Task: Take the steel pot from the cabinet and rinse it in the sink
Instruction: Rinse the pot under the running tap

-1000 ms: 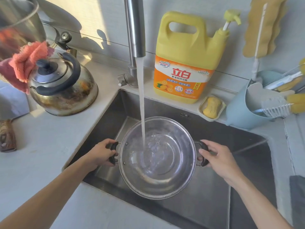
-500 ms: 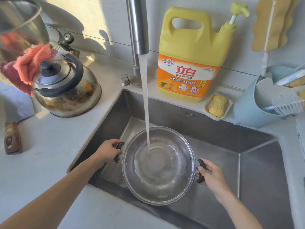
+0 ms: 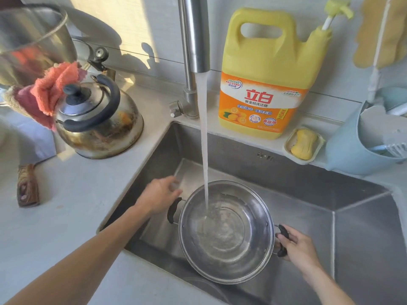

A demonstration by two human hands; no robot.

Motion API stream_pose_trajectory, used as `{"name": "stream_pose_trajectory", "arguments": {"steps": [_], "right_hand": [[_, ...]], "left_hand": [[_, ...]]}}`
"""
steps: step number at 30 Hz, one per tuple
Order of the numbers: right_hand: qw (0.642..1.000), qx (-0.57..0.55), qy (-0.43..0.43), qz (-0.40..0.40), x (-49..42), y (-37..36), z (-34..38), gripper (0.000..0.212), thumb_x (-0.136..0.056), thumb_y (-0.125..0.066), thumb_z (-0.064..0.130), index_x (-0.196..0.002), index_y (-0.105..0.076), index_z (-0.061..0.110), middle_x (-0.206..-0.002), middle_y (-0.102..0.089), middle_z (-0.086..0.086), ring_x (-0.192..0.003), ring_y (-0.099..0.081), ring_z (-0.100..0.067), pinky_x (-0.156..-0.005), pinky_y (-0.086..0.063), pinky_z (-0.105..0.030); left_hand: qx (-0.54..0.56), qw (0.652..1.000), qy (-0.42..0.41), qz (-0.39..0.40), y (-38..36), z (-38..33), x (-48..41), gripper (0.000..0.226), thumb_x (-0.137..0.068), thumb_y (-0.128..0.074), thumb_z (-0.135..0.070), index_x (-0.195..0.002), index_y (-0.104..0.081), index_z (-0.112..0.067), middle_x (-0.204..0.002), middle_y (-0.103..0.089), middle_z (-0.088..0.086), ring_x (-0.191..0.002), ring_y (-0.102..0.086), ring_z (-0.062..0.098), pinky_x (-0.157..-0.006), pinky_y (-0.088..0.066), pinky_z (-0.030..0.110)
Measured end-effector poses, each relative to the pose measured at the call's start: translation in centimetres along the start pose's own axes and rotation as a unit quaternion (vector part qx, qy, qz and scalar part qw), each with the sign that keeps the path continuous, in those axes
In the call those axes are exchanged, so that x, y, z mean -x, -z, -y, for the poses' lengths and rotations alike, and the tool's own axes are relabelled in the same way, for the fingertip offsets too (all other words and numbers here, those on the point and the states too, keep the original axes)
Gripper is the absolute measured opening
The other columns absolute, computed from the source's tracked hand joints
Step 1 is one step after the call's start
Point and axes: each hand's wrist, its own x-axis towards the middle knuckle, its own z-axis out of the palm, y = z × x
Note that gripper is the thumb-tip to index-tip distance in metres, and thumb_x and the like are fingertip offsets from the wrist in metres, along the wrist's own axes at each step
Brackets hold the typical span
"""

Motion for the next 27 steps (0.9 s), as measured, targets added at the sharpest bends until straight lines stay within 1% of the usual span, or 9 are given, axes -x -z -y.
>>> {"name": "stream_pose_trajectory", "arguments": {"steps": [4,8,10,15,19,21,23,25,27], "right_hand": [[1.000,-0.007,-0.005,-0.002,-0.3,0.0,-0.2,0.033,-0.102,-0.063,-0.004,-0.121,-0.069,0.022,-0.109,-0.078,-0.006,-0.085,-0.075,-0.030,-0.059,-0.063,-0.032],[1.000,-0.013,-0.021,-0.003,-0.6,0.0,-0.6,0.036,-0.102,-0.065,-0.003,-0.132,-0.071,0.014,-0.115,-0.079,-0.014,-0.103,-0.079,-0.038,-0.076,-0.066,-0.047],[1.000,-0.018,-0.024,-0.004,-0.6,-0.1,-0.5,0.035,-0.102,-0.065,-0.002,-0.129,-0.071,0.018,-0.114,-0.079,-0.012,-0.095,-0.079,-0.035,-0.077,-0.066,-0.048],[0.999,-0.024,-0.033,-0.007,-0.3,-0.1,0.1,0.032,-0.101,-0.066,-0.002,-0.121,-0.072,0.023,-0.110,-0.079,-0.005,-0.083,-0.075,-0.030,-0.063,-0.065,-0.037],[0.999,-0.009,-0.043,0.000,-0.2,0.0,0.2,0.037,-0.101,-0.067,-0.001,-0.133,-0.073,0.016,-0.113,-0.081,-0.009,-0.097,-0.080,-0.036,-0.066,-0.065,-0.037],[0.999,-0.007,-0.042,0.005,0.0,0.1,0.3,0.037,-0.101,-0.066,-0.002,-0.133,-0.073,0.016,-0.113,-0.081,-0.009,-0.097,-0.080,-0.034,-0.065,-0.065,-0.036],[0.999,-0.003,-0.041,0.008,0.3,0.3,0.8,0.036,-0.101,-0.066,-0.003,-0.130,-0.073,0.017,-0.110,-0.082,-0.008,-0.093,-0.081,-0.032,-0.064,-0.065,-0.037],[0.999,0.003,-0.039,0.010,0.6,0.2,1.2,0.031,-0.101,-0.065,-0.004,-0.119,-0.073,0.019,-0.104,-0.082,-0.004,-0.080,-0.081,-0.023,-0.060,-0.064,-0.034],[0.999,0.024,-0.037,0.007,0.8,0.3,1.4,0.027,-0.101,-0.065,-0.005,-0.112,-0.072,0.019,-0.097,-0.081,0.001,-0.068,-0.078,-0.009,-0.057,-0.062,-0.032]], "left_hand": [[0.128,0.968,-0.040,-0.214,6.9,-4.4,-1.3,0.042,-0.103,-0.064,-0.052,-0.131,-0.069,-0.021,-0.099,-0.079,-0.004,-0.087,-0.077,0.021,-0.085,-0.063,0.041],[0.163,0.938,-0.038,-0.304,12.1,-6.9,-3.7,0.033,-0.105,-0.062,-0.051,-0.119,-0.074,-0.024,-0.096,-0.077,-0.004,-0.078,-0.077,0.019,-0.078,-0.066,0.045],[0.174,0.932,-0.047,-0.314,12.7,-7.2,-4.4,0.027,-0.105,-0.065,-0.046,-0.117,-0.078,-0.025,-0.093,-0.078,-0.004,-0.074,-0.077,0.016,-0.078,-0.067,0.045],[0.220,0.918,-0.051,-0.327,12.6,-7.3,-5.8,0.013,-0.100,-0.075,-0.021,-0.106,-0.087,-0.018,-0.085,-0.083,0.002,-0.077,-0.080,0.018,-0.084,-0.068,0.043],[0.239,0.917,-0.064,-0.314,12.4,-8.3,-6.2,0.010,-0.099,-0.077,-0.020,-0.098,-0.087,-0.016,-0.084,-0.083,0.003,-0.080,-0.081,0.023,-0.084,-0.068,0.046],[0.246,0.920,-0.068,-0.296,12.6,-9.3,-6.4,0.011,-0.099,-0.077,-0.021,-0.098,-0.087,-0.015,-0.083,-0.082,0.004,-0.081,-0.081,0.025,-0.085,-0.068,0.046],[0.288,0.914,-0.066,-0.278,12.4,-9.3,-6.3,0.013,-0.099,-0.077,-0.023,-0.108,-0.086,-0.018,-0.086,-0.082,0.001,-0.082,-0.081,0.021,-0.085,-0.069,0.042],[0.319,0.915,-0.040,-0.244,10.8,-7.5,-5.1,0.029,-0.101,-0.076,-0.029,-0.129,-0.078,-0.022,-0.096,-0.081,-0.005,-0.086,-0.080,0.017,-0.082,-0.068,0.037],[0.242,0.956,0.011,-0.165,6.9,-4.4,-3.7,0.045,-0.103,-0.070,-0.042,-0.143,-0.067,-0.021,-0.111,-0.082,-0.002,-0.102,-0.080,0.022,-0.092,-0.065,0.044]]}}
